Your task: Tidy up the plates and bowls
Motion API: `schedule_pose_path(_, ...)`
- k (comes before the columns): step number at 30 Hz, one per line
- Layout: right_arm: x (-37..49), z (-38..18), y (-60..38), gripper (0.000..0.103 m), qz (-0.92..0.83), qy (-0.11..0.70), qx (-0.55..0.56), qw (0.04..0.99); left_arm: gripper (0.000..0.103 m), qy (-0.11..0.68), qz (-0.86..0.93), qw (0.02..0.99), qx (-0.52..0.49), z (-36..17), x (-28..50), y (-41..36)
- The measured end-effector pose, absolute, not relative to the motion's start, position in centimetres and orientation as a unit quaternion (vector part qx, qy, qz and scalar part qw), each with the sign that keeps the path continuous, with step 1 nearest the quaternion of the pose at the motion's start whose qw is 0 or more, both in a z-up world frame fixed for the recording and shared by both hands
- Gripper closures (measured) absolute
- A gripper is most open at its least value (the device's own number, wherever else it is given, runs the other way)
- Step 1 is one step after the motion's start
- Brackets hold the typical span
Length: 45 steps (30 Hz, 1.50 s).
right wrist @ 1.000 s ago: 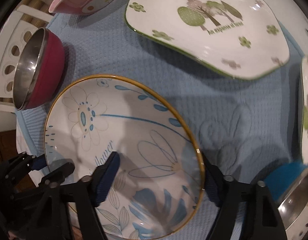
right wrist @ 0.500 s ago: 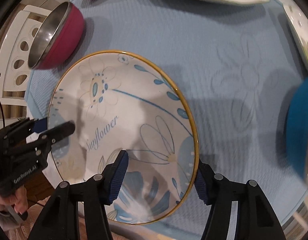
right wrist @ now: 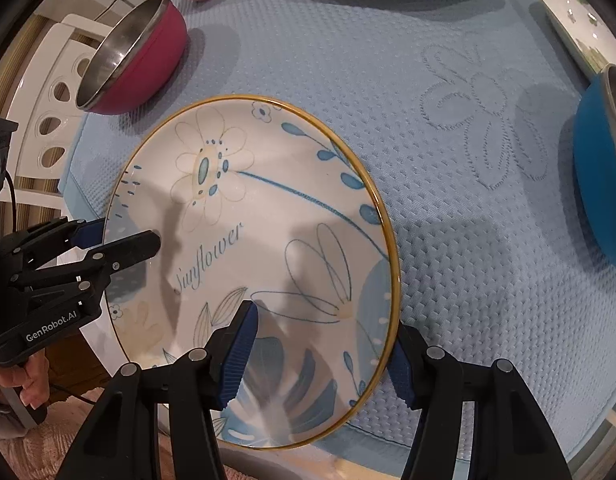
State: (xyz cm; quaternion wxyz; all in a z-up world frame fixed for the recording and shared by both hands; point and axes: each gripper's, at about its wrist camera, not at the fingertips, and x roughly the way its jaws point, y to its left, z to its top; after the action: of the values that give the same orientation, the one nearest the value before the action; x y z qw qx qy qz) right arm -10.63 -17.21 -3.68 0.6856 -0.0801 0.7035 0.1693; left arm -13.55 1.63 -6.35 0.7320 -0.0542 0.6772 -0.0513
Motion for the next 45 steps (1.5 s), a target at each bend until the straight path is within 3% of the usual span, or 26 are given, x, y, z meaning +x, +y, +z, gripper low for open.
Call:
schedule_pose_path(19, -11.5, -4.1, -16.5, 0.044, 0.160, 0.701, -0.082, 0.691, 0.065, 0.679, -0.043, 0.731, -0.055, -6.7, -11.5, 1.6)
schedule_pose_path(32, -13.0, -4.5, -16.6, 0.053, 0.140, 0.718, -0.058, 0.680, 0.065, 0.678, -0.044, 0.733, -0.041, -6.9, -11.7, 1.0)
schedule_pose_path(45, -13.7, -5.0, -16.9, 0.053, 0.144, 0.720, -0.051, 0.677, 0.062, 0.675, -0.043, 0.735, -0.043, -7.1, -11.3, 0.7)
